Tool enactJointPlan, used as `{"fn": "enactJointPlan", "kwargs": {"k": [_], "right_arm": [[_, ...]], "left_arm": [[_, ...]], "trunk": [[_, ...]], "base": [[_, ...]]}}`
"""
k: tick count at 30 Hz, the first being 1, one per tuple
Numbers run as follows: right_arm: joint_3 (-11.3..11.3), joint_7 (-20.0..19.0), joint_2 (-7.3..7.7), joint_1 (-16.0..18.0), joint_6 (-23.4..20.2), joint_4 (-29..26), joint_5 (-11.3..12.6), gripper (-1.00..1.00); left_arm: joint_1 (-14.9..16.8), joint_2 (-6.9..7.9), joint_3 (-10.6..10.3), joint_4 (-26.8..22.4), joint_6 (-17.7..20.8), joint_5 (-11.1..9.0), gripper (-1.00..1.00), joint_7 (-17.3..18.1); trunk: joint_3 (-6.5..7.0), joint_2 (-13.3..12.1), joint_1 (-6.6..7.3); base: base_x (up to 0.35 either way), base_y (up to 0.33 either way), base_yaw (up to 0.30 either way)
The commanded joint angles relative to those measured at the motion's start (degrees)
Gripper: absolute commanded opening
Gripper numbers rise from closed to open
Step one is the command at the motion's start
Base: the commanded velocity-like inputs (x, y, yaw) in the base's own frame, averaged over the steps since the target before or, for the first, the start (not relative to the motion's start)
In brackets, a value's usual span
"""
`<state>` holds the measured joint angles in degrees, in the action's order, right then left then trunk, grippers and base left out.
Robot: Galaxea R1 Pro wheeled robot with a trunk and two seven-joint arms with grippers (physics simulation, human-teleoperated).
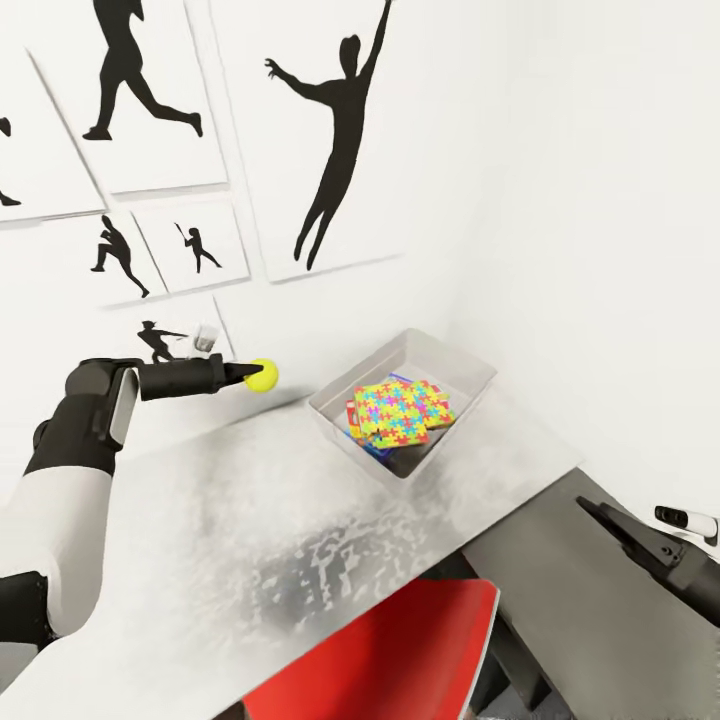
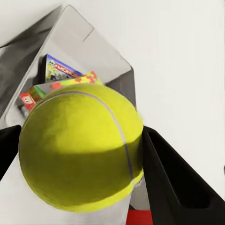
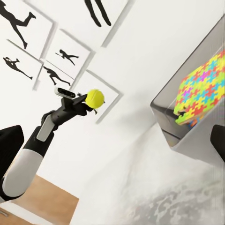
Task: Put all the toys in the child's room - the three board games (two on the bed and one on the table), the two jigsaw puzzles on the table, and the tennis ball on the table - inside the toy box on the table in the child's room.
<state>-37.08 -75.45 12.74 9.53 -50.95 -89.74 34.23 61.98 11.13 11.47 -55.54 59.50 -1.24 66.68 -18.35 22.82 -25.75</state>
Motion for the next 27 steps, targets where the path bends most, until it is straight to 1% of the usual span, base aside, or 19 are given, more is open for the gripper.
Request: {"fn": "enactJointPlan", "kwargs": {"k": [1,3,9,10,15,20,23,25,27], "right_arm": [[-0.01,-0.03,0.01,0.05,-0.40,0.00,0.13,1.00],[0.00,0.04,-0.01,0.07,-0.39,0.00,0.13,1.00],[0.07,0.17,-0.08,0.14,-0.31,0.00,0.13,1.00],[0.07,0.18,-0.08,0.14,-0.31,0.00,0.13,1.00],[0.07,0.19,-0.08,0.14,1.46,0.16,0.13,1.00],[0.09,0.21,-0.08,0.14,1.92,0.25,0.12,1.00],[0.17,0.22,-0.08,0.14,1.99,0.26,0.10,1.00],[0.22,0.22,-0.08,0.14,2.04,0.24,0.09,1.00],[0.24,0.22,-0.08,0.14,2.07,0.21,0.07,1.00]], "left_arm": [[0.05,-0.08,0.06,-0.02,0.50,-0.08,-1.00,0.32],[0.06,-0.12,0.15,-0.15,0.50,-0.70,-1.00,0.35],[0.07,-0.06,0.16,-2.29,0.50,-5.22,-1.00,0.38],[0.07,-0.09,0.15,-2.51,0.50,-5.52,-1.00,0.38],[0.07,-0.03,0.00,-2.92,0.50,-5.97,-1.00,0.35],[0.07,0.13,-0.21,-2.91,0.50,-5.34,-1.00,-0.42],[0.07,0.30,-0.12,-2.91,0.50,-4.73,-1.00,-2.79],[0.10,0.33,-0.06,-2.79,0.41,-4.58,-1.00,-6.11],[0.11,0.12,0.00,-2.70,0.38,-4.53,-1.00,-10.52]], "trunk": [[-0.02,0.10,-0.03],[0.14,0.10,-0.03],[0.61,0.10,-0.03],[0.69,0.10,-0.03],[1.09,0.10,-0.03],[1.48,0.10,-0.03],[1.71,0.10,-0.03],[1.87,0.10,-0.03],[2.02,0.10,-0.03]], "base": [[0.000,0.000,-0.202],[0.000,0.000,-0.202],[0.000,0.000,-0.202],[0.000,0.000,-0.202],[0.000,0.000,-0.202],[0.000,0.000,-0.203],[0.000,0.000,-0.202],[0.000,0.000,-0.194],[0.000,0.000,-0.184]]}}
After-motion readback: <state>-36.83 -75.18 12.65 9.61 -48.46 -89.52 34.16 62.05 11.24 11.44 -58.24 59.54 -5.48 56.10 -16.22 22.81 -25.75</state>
